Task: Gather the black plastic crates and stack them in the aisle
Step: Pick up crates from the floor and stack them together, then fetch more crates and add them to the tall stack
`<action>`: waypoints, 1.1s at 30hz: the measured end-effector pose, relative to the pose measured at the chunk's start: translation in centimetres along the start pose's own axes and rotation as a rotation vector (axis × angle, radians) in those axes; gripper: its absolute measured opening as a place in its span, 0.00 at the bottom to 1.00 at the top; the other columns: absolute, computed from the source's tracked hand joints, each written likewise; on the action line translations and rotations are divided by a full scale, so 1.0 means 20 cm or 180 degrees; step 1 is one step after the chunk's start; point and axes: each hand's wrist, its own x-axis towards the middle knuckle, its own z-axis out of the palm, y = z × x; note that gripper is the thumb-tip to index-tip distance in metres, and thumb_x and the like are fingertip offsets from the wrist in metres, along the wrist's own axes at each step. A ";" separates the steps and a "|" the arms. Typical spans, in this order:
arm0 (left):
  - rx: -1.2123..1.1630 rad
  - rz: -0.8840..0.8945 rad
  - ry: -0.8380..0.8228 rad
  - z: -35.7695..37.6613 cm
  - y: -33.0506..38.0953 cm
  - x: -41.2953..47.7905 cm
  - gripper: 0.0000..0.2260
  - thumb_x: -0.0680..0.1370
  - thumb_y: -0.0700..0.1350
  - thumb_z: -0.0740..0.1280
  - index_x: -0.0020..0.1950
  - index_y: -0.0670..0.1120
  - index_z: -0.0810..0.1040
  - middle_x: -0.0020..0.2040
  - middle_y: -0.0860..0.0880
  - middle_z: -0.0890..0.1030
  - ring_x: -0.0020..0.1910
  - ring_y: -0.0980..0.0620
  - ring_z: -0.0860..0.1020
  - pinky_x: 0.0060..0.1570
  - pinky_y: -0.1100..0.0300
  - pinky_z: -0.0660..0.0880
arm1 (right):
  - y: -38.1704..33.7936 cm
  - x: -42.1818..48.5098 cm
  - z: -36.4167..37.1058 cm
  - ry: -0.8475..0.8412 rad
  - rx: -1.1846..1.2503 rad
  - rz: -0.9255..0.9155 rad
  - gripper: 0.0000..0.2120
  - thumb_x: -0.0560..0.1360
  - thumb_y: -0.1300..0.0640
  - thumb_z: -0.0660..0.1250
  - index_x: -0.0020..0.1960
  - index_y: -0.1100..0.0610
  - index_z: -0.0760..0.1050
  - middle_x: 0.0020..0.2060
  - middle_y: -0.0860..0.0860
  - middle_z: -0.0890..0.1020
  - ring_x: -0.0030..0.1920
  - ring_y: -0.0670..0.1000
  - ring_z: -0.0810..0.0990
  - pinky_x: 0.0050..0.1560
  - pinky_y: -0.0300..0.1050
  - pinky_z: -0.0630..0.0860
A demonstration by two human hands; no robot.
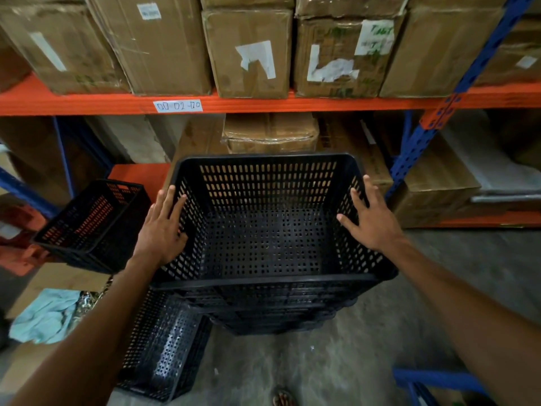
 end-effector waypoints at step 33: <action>-0.1733 -0.2781 -0.0406 0.34 -1.23 -1.01 0.26 0.76 0.48 0.67 0.73 0.43 0.69 0.73 0.39 0.70 0.73 0.41 0.68 0.70 0.49 0.67 | -2.92 0.20 -0.36 0.0398 0.1196 -0.2187 0.32 0.79 0.46 0.58 0.80 0.54 0.55 0.80 0.57 0.54 0.80 0.58 0.49 0.78 0.56 0.54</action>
